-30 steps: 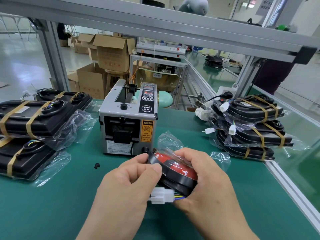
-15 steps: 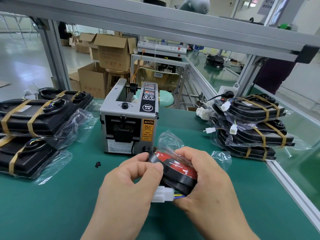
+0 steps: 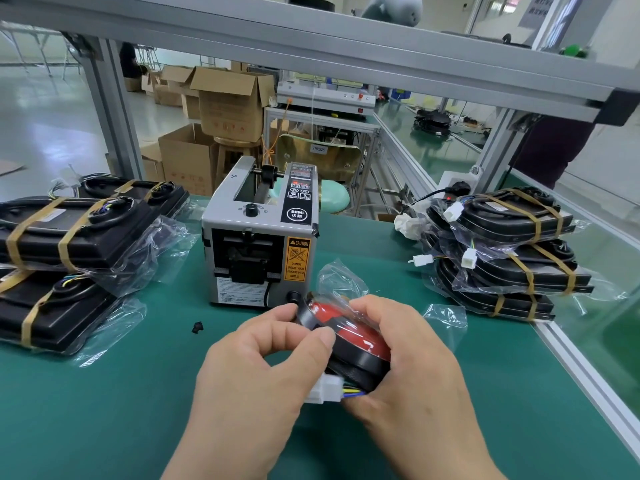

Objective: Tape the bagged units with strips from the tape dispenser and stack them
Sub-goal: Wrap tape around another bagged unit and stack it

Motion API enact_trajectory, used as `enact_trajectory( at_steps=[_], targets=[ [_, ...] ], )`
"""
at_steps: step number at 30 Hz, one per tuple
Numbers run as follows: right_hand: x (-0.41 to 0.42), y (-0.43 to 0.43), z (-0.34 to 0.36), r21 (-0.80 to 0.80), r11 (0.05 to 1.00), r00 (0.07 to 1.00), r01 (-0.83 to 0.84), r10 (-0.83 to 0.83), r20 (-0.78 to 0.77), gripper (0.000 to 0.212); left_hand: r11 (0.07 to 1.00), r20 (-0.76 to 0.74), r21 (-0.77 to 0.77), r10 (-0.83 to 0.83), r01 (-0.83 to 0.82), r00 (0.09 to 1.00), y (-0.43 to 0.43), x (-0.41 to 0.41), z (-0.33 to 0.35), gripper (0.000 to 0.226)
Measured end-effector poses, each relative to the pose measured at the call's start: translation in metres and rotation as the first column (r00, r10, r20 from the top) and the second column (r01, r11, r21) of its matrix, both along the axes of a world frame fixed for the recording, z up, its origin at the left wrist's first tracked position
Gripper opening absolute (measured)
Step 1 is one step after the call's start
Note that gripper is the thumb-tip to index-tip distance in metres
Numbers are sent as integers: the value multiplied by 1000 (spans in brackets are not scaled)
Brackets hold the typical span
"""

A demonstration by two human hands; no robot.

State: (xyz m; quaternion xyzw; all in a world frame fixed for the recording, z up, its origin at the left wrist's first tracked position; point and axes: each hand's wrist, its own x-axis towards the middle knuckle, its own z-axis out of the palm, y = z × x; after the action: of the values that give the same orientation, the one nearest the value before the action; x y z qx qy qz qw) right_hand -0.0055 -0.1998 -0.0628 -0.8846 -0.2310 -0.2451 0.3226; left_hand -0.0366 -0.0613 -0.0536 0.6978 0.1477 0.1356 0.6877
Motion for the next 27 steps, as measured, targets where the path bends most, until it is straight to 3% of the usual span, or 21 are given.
enact_trajectory(
  at_steps=[2,5,7,11,15,18,20,22,24,27],
  targets=[
    [0,0,-1,18,1000,1000,1,-1,17,71,998,-20,-58,-16,14,1000,2,1,-1,40],
    [-3,1,-1,38,999,1000,10,-10,9,71,978,-55,-198,-83,70,995,9,5,-7,80],
    [-3,1,-1,41,999,1000,7,-7,13,69,925,-38,-345,-182,158,983,11,8,-5,88],
    [-2,0,1,90,996,997,-8,15,-72,74,730,57,-591,-388,345,920,9,14,0,74],
    [2,-4,3,54,997,993,-50,55,-100,79,716,62,-622,-359,318,931,8,19,-3,69],
    [4,-13,9,-76,989,980,-130,117,-159,110,698,84,-617,-402,364,912,16,21,-9,67],
    [9,-25,8,-247,967,997,-64,51,-56,121,677,100,-621,-431,394,897,23,23,-11,59],
    [15,-33,7,-348,937,999,-15,4,-32,109,630,106,-668,-446,396,888,28,26,-11,47],
    [17,-38,10,-292,956,996,-45,18,-93,79,588,69,-735,-432,339,899,29,28,-13,45],
    [17,-40,16,-324,946,1000,-4,7,8,66,625,-50,-757,-343,188,938,32,33,-23,47]
  ],
)
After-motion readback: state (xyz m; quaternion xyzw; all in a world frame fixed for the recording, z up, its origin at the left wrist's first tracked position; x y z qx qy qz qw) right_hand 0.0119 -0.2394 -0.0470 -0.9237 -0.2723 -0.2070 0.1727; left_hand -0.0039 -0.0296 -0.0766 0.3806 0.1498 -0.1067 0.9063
